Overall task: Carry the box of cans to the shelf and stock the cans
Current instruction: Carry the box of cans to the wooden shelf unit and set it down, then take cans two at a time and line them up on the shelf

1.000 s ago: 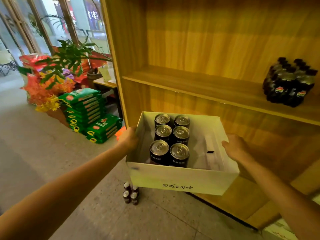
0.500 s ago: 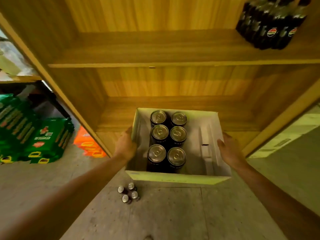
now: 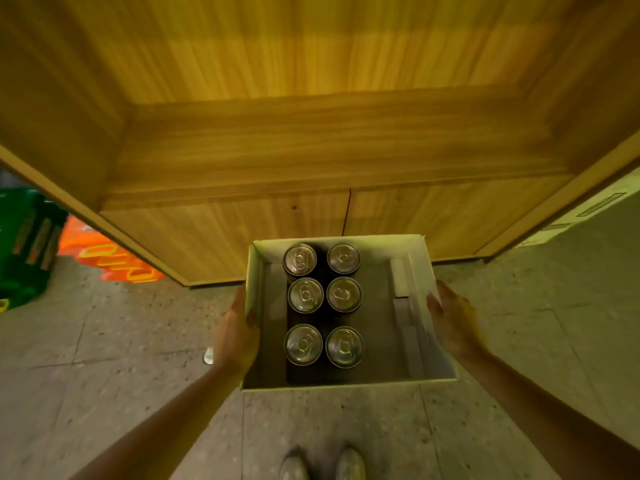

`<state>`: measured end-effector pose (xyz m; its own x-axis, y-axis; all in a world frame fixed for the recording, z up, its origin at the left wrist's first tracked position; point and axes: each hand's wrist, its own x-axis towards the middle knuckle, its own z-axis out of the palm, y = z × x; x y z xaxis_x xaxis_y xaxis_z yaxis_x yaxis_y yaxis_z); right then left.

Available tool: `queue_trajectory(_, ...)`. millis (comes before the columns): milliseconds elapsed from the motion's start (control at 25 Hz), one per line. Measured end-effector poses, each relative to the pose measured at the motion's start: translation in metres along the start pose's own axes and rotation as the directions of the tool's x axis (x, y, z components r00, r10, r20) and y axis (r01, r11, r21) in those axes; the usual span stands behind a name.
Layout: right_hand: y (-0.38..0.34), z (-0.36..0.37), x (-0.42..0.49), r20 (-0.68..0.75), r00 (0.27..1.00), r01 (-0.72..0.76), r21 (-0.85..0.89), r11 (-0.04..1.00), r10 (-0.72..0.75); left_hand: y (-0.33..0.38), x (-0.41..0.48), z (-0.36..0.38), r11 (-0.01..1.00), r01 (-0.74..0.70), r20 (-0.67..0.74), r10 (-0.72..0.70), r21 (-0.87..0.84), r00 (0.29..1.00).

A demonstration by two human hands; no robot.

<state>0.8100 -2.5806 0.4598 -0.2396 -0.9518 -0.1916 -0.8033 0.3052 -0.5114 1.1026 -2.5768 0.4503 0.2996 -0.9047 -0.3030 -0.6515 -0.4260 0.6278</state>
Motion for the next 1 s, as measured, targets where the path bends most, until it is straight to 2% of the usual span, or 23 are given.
queue_trajectory(240, 0.089, 0.156, 0.055, 0.07, 0.997, -0.027, 0.074, 0.997, 0.022, -0.114, 0.058, 0.127, 1.0, 0.01, 0.036, -0.01, 0.004, 0.999)
queue_trajectory(520, 0.18, 0.318, 0.112, 0.095, 0.995, -0.04, 0.009, 0.999, 0.039, -0.22, 0.132, 0.257, 0.998, 0.029, 0.07, -0.032, 0.05, 0.997)
queue_trajectory(720, 0.212, 0.376, 0.135, 0.081, 0.997, -0.007, 0.002, 1.0, 0.007, -0.258, 0.167, 0.308, 0.998, -0.002, 0.059, -0.001, 0.057, 0.998)
queue_trajectory(1000, 0.231, 0.406, 0.139, 0.075, 0.997, 0.016, -0.033, 0.999, -0.013, -0.282, 0.169, 0.335, 0.999, -0.002, 0.046, 0.0, 0.05, 0.999)
